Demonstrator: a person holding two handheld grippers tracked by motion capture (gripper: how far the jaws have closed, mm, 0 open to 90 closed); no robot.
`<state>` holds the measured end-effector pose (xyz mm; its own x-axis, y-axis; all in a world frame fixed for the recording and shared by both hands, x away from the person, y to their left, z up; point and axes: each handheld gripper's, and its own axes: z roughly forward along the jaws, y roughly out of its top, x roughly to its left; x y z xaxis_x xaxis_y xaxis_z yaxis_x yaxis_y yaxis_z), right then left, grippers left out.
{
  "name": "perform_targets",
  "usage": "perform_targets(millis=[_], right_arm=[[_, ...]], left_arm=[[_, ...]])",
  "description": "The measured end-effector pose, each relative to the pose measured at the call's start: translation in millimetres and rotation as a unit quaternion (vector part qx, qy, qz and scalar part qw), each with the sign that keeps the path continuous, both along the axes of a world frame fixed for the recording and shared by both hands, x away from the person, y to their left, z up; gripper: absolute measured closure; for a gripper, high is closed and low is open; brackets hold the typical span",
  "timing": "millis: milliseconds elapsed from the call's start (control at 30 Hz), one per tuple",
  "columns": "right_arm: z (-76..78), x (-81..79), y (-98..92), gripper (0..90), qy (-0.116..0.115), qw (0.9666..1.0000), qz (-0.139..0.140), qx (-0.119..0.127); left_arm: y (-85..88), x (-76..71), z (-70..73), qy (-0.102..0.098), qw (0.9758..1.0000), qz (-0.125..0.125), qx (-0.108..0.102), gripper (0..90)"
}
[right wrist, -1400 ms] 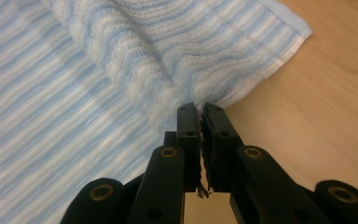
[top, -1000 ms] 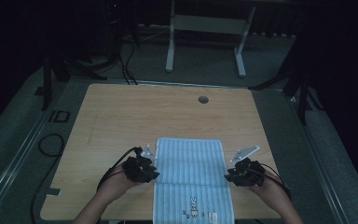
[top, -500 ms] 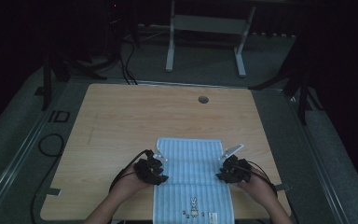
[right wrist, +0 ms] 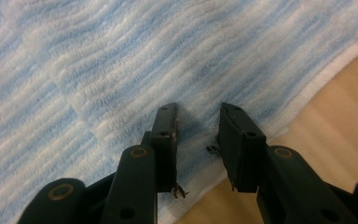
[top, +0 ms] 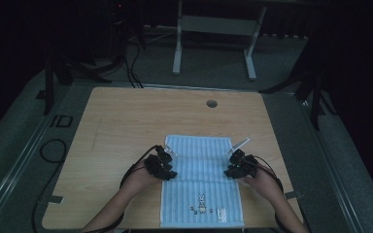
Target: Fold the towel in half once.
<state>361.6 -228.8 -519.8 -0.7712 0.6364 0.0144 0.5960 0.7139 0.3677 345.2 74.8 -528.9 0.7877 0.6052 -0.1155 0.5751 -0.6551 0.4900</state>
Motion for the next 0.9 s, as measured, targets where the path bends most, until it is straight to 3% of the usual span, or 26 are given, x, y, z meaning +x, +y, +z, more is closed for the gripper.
perform_targets(millis=[167, 333, 500, 633, 800, 833, 867, 900], right_arm=[[-0.2, 10.9, -0.4, 66.2, 0.008, 0.9999, -0.007, 0.008], [0.5, 20.0, 5.1, 64.2, 0.008, 0.9999, -0.008, -0.004], [0.5, 25.0, 7.5, 64.0, 0.008, 0.9999, -0.012, -0.004], [1.9, 26.2, 7.3, 61.8, 0.012, 0.9998, -0.017, 0.000], [19.9, 30.8, 1.2, 60.8, -0.003, 0.9996, -0.025, 0.014], [28.9, 38.0, -1.4, 60.6, -0.012, 0.9994, -0.030, 0.008], [28.9, 38.0, -1.4, 60.6, -0.012, 0.9994, -0.030, 0.008], [36.9, 48.1, -3.5, 59.1, -0.015, 0.9994, -0.031, 0.002]], left_arm=[[0.9, 8.9, 0.3, -0.001, 1.0000, 0.004, -0.001, 61.1], [4.7, 15.2, -0.9, 0.002, 0.9999, 0.014, -0.010, 61.1], [4.7, 18.3, 1.3, 0.001, 0.9999, 0.016, 0.004, 61.1], [6.4, 18.7, 6.1, 0.004, 0.9998, 0.019, 0.000, 61.0], [13.4, 26.9, 23.6, -0.014, 0.9992, 0.036, 0.010, 56.9], [17.1, 35.1, 29.1, -0.015, 0.9985, 0.052, 0.012, 56.9], [17.1, 35.1, 29.1, -0.015, 0.9985, 0.052, 0.012, 56.9], [18.5, 39.2, 31.6, -0.016, 0.9981, 0.058, 0.014, 56.9]])
